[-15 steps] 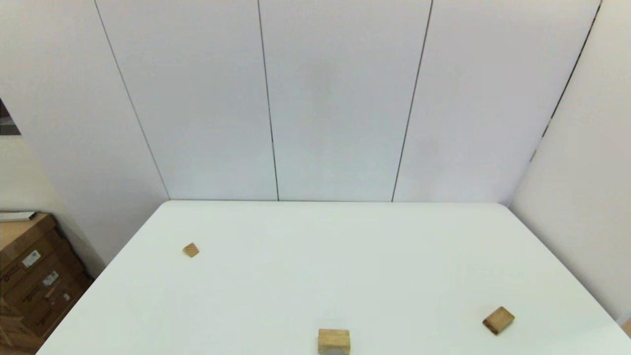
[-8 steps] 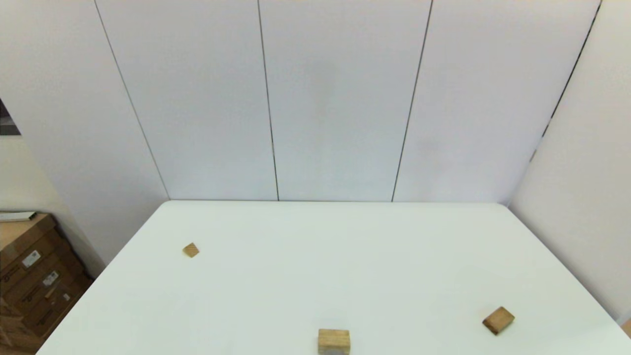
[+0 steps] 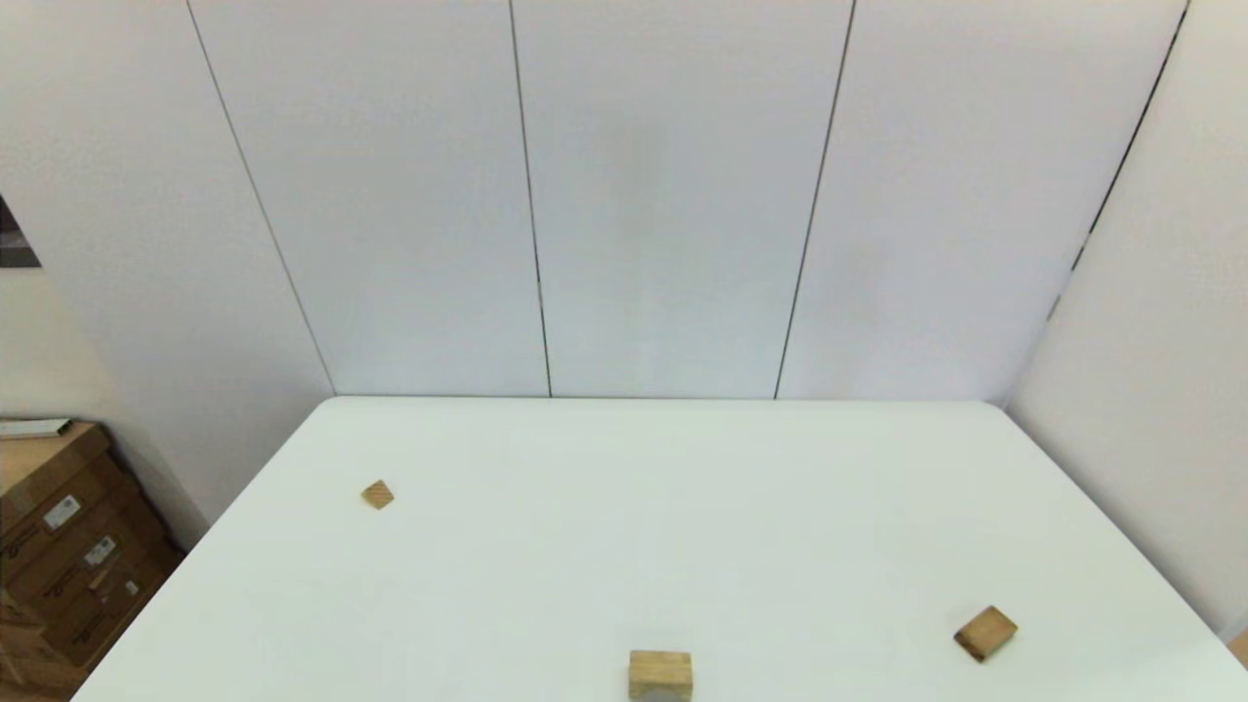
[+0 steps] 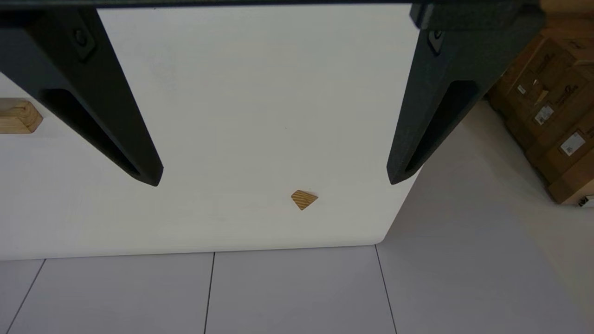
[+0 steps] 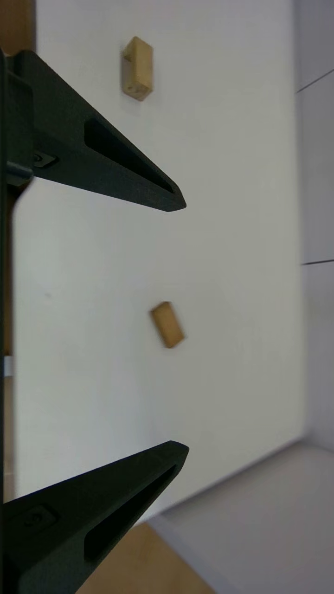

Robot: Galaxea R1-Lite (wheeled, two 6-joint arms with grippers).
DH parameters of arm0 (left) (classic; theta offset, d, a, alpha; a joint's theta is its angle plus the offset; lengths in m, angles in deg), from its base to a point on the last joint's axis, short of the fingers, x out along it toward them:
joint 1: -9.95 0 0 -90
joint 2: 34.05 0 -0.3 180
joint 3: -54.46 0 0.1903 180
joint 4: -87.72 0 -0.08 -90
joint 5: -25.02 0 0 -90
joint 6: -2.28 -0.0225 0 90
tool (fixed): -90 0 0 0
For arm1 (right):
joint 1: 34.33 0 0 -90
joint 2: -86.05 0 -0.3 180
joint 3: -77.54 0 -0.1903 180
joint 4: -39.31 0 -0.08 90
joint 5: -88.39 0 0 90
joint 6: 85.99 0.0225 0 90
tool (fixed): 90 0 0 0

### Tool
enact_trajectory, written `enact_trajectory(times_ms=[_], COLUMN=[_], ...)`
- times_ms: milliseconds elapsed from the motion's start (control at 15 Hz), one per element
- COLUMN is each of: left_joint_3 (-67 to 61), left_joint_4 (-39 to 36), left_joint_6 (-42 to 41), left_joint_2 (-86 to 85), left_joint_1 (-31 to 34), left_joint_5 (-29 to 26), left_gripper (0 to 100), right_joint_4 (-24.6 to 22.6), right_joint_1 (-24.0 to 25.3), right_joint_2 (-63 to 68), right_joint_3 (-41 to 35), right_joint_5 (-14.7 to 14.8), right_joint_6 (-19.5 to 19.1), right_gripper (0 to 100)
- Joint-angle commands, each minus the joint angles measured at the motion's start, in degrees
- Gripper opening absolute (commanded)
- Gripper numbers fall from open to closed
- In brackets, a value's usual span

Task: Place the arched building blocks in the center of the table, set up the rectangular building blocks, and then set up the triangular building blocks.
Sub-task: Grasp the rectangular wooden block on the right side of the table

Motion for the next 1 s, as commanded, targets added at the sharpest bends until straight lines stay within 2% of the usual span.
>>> enact_trajectory(times_ms=[67, 267, 333, 533, 800, 933, 1000], left_joint_3=[0.0, 0.0, 0.0, 0.0, 0.0, 0.0, 0.0], left_joint_4=[0.0, 0.0, 0.0, 0.0, 0.0, 0.0, 0.0], left_joint_6=[0.6, 0.6, 0.6, 0.6, 0.6, 0.6, 0.6], left_joint_2=[0.1, 0.1, 0.1, 0.1, 0.1, 0.1, 0.1], left_joint_1=[0.0, 0.0, 0.0, 0.0, 0.0, 0.0, 0.0], left_joint_5=[0.0, 0.0, 0.0, 0.0, 0.0, 0.0, 0.0], left_gripper=[100, 100, 100, 100, 100, 100, 100], right_joint_4=[3.8, 4.4, 5.1, 12.3, 14.4, 18.6, 19.1], right_joint_1=[-1.8, 0.2, 0.9, 3.4, 7.0, 7.6, 7.5], right_joint_2=[68.1, 81.9, 83.9, 90.1, 93.6, 94.3, 94.8], right_joint_3=[22.2, 28.7, 30.3, 37.1, 41.3, 42.6, 42.9], right_joint_5=[3.8, 3.6, 3.6, 3.7, 3.7, 3.6, 3.6], right_joint_6=[5.2, 6.1, 7.9, 17.2, 28.3, 31.8, 34.4], right_gripper=[100, 100, 100, 100, 100, 100, 100])
